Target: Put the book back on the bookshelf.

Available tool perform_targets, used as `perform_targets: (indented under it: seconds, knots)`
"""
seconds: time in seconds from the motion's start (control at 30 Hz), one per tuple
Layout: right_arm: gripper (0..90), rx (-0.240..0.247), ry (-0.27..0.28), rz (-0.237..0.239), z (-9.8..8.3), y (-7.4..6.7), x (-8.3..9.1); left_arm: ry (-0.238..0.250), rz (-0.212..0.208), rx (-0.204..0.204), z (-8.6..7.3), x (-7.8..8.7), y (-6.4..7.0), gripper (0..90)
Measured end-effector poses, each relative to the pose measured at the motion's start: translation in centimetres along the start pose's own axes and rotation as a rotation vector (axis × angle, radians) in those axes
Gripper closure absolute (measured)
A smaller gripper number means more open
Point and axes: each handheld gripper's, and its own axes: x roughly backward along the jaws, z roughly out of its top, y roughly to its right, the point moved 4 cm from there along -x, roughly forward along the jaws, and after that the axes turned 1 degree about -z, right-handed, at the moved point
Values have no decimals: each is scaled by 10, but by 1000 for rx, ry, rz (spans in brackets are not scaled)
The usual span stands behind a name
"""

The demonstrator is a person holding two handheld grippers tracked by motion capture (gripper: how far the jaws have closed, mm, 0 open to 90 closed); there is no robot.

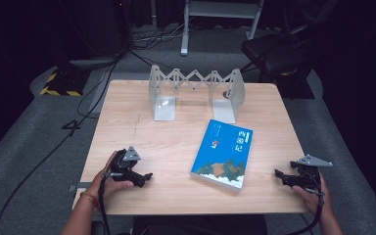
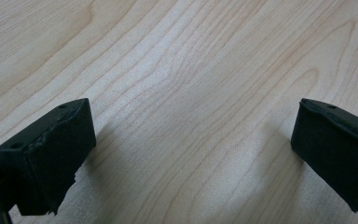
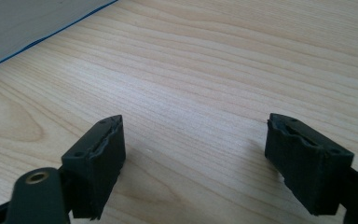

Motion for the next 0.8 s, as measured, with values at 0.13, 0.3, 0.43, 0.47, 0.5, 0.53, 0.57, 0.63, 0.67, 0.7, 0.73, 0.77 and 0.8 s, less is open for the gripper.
perform_targets:
  seconds: [0.13,0.3,0.43,0.47,0.5,0.53,0.57,0.63,0.67,0.7,0.73,0.77,0.8]
  knots:
    - [205,0,0,0,0,0,0,0,3,2,0,0,0,2]
    - [206,5,-1,4,1,-1,-1,0,7,3,0,1,0,3]
    - [233,77,-12,14,5,-7,0,0,13,11,-1,1,1,5]
    - [253,93,-16,43,12,-13,1,0,13,11,-1,1,1,6]
    - [253,93,-16,43,12,-13,1,-1,12,10,-1,1,1,6]
    - [258,111,-6,66,18,-18,2,-1,12,10,-1,1,1,6]
    - [258,145,-2,93,25,-24,3,0,12,11,-1,1,1,5]
    - [267,227,-15,113,37,-38,1,0,11,9,-1,1,1,4]
    - [269,248,-34,140,42,-43,-2,-1,11,6,-1,1,0,4]
    - [270,266,-50,152,47,-47,-6,-2,8,3,-1,1,0,3]
    - [277,285,-61,145,51,-49,-11,-1,7,3,-1,1,0,2]
    - [285,295,-66,143,54,-51,-14,-1,8,4,-1,1,0,2]
    - [282,300,-80,146,56,-53,-18,0,11,9,-1,1,1,3]
